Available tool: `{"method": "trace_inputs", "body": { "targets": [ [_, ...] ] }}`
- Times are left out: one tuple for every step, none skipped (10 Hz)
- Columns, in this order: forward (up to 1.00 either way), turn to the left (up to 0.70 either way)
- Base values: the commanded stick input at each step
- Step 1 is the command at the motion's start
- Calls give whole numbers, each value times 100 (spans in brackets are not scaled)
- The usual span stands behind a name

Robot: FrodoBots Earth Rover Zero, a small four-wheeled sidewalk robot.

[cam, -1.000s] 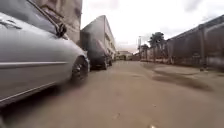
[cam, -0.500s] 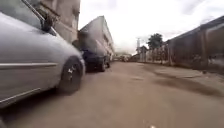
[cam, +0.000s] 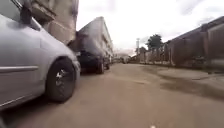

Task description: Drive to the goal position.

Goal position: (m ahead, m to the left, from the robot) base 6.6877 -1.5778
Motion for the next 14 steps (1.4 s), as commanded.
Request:
{"method": "trace_inputs", "body": {
  "targets": [
    [70, 0],
    [70, 0],
    [70, 0],
    [70, 0],
    [70, 0],
    [70, 0],
    [70, -7],
    [70, -13],
    [70, -17],
    [70, -6],
    [70, 0],
    [70, 0],
    [70, 0],
    [70, 0]
  ]
}}
